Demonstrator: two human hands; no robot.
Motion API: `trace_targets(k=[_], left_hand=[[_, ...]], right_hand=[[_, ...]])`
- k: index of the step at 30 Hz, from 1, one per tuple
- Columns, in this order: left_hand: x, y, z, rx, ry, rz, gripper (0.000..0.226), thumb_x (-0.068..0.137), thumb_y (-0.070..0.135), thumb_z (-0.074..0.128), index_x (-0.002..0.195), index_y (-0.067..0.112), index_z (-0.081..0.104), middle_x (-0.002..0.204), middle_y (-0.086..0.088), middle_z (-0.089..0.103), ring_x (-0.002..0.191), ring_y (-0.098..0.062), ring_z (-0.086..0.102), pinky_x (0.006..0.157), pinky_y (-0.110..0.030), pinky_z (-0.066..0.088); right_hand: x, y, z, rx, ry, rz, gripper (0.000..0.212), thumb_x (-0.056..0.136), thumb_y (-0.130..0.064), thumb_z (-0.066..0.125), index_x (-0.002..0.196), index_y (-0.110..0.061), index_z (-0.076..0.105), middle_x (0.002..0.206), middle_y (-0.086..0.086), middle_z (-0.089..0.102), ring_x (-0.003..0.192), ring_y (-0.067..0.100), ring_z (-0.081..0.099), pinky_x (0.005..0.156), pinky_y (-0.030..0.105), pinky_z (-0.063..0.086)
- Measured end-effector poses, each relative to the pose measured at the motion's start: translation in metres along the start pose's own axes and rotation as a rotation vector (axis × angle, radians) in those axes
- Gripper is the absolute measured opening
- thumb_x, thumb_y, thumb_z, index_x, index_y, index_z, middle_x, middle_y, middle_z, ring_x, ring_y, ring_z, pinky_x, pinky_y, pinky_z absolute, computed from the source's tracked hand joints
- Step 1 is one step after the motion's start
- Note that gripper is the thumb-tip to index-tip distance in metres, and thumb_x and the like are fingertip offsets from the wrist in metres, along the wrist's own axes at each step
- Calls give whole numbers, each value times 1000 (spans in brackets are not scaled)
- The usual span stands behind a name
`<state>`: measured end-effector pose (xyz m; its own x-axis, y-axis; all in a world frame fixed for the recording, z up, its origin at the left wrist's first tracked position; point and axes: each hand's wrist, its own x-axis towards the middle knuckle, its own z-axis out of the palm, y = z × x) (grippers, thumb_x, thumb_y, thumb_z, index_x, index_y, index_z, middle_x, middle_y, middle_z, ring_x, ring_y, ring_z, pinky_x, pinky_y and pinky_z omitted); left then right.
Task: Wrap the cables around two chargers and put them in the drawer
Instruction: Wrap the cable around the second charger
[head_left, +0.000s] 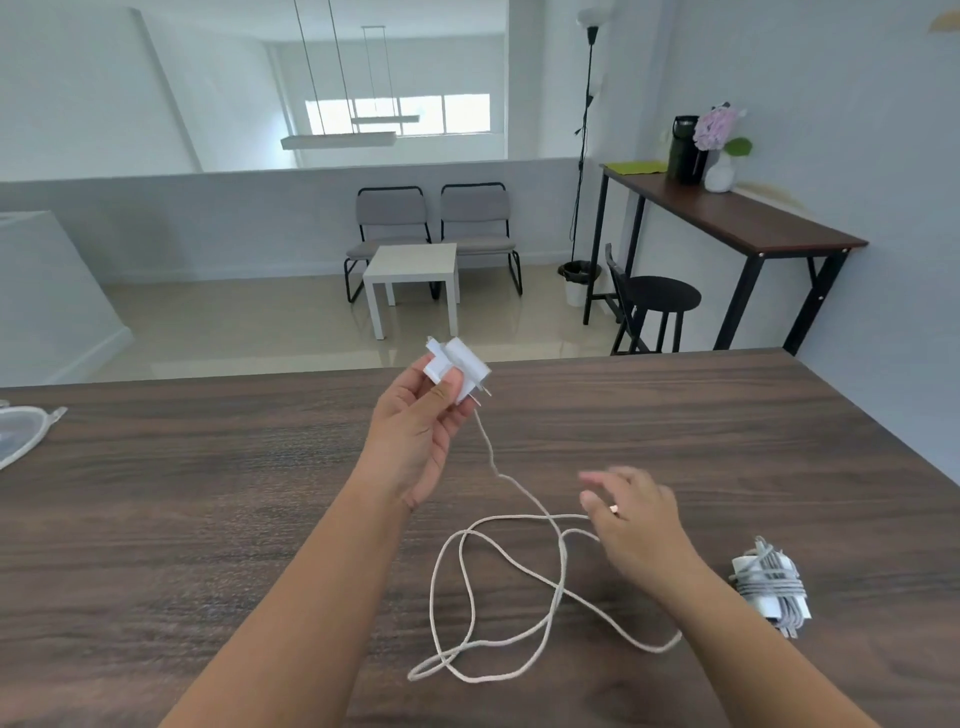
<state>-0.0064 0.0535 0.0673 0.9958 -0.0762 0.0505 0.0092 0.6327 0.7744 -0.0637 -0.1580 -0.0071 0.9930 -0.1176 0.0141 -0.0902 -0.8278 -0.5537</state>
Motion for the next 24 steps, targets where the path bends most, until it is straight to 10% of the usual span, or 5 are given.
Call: trace_targets(k=[5, 8, 11, 24], left_hand=[[-11, -23, 11, 42, -87, -93, 36, 81, 9, 64, 116, 3, 62, 96, -9, 62, 72, -12, 62, 66, -19, 56], [-12, -22, 12, 60, -110, -85, 39, 81, 10, 64, 119, 1, 60, 94, -11, 61, 68, -14, 59, 64, -20, 56], [-10, -14, 5, 161, -86, -50, 34, 84, 7, 63, 117, 5, 62, 93, -4, 67, 76, -13, 63, 67, -20, 56], [-16, -18, -4, 194, 11, -81, 22, 94, 5, 58, 115, 5, 63, 89, -2, 69, 73, -7, 68, 66, -18, 55]], right_hand=[[5, -55, -8, 484, -207, -250, 57, 93, -31, 57, 145, -34, 34, 144, -14, 36, 139, 7, 21, 115, 31, 18], [4, -65, 2, 804, -294, -245, 38, 93, -19, 60, 129, -26, 51, 95, 1, 66, 91, 13, 60, 87, 29, 43], [1, -57, -2, 720, -132, -211, 16, 98, -20, 51, 106, -25, 64, 64, 6, 54, 56, 16, 53, 63, 33, 48], [-5, -62, -20, 188, -145, -357, 30, 100, -30, 43, 117, -16, 64, 112, 1, 70, 108, 17, 60, 96, 35, 45]])
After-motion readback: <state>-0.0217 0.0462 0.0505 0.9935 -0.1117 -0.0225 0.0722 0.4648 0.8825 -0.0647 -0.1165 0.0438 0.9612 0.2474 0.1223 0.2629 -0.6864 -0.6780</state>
